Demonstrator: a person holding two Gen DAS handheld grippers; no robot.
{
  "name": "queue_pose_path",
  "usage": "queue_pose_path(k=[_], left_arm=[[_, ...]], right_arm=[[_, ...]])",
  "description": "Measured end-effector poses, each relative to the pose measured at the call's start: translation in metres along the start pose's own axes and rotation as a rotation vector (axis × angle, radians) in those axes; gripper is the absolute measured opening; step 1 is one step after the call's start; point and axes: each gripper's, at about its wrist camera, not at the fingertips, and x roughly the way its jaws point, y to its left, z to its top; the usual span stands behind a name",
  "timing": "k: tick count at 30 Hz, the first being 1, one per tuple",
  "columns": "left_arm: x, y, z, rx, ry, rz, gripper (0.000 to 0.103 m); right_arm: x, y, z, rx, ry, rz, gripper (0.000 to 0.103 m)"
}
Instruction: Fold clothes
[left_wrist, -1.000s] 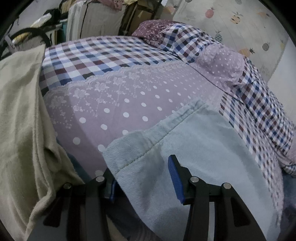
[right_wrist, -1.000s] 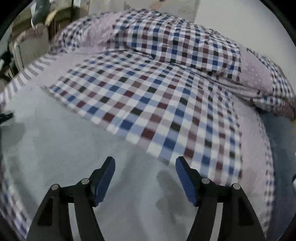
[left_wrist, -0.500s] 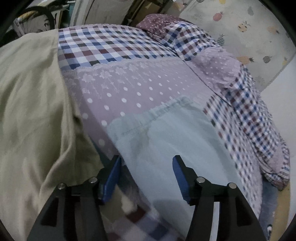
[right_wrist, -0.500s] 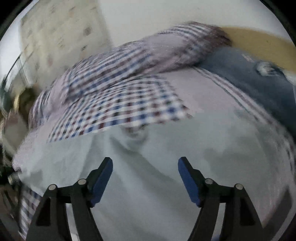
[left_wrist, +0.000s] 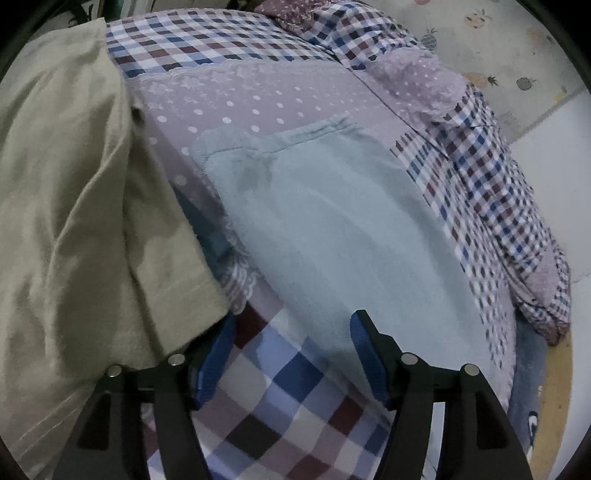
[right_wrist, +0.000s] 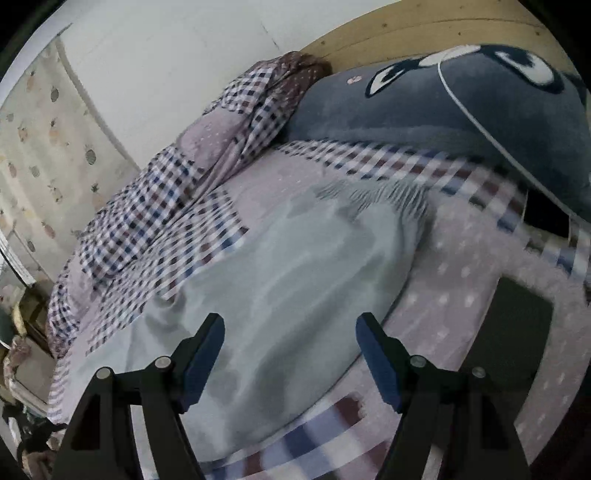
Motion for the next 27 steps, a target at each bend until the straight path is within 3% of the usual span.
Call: queue_pose_path(k=[1,5,11,13,14,16,17,21,23,25,26,27], left_arm=[[0.002,-0.003,0.000,0.001,-0.006,0.005,0.082],[0.005,-0.012,-0.001,0.033,-0.065,0.070,0.082],[0.020,-0.026,0.003,0.110,-0.152,0.212,0.082],[0.024,-0.026,0.004,0.122,-0.175,0.236,0.081],[0.024,-0.026,0.004,0.124,-0.183,0.247,0.078],[0.026,-0.028,0.006,0.134,-0.208,0.276,0.044],[0.026,-0.026,0.006,0.129,-0.215,0.282,0.039],[0.026,-0.020,0.005,0.116,-0.228,0.277,0.034],[0.026,-0.021,0.003,0.121,-0.236,0.283,0.034],[0.026,-0.019,0.003,0.109,-0.247,0.279,0.031],[0.025,-0.016,0.003,0.094,-0.256,0.267,0.030],[0.024,-0.013,0.003,0.077,-0.267,0.253,0.024]], right_arm=[[0.004,-0.001,0.008,-0.023,0.004,-0.010,0.078],[0.036,0.008,0.070,-0.223,0.036,-0.066,0.078],[0.134,0.014,0.159,-0.417,0.232,-0.087,0.078],[0.169,-0.001,0.181,-0.398,0.290,-0.124,0.078],[0.178,-0.007,0.187,-0.379,0.296,-0.130,0.078],[0.203,-0.023,0.198,-0.352,0.343,-0.126,0.078],[0.215,-0.029,0.198,-0.345,0.371,-0.120,0.078],[0.253,-0.041,0.190,-0.337,0.468,-0.067,0.078],[0.259,-0.036,0.184,-0.355,0.480,0.010,0.076],[0.259,-0.030,0.179,-0.393,0.462,0.053,0.066],[0.256,-0.025,0.177,-0.423,0.438,0.057,0.053],[0.250,-0.022,0.177,-0.441,0.405,0.065,0.033]])
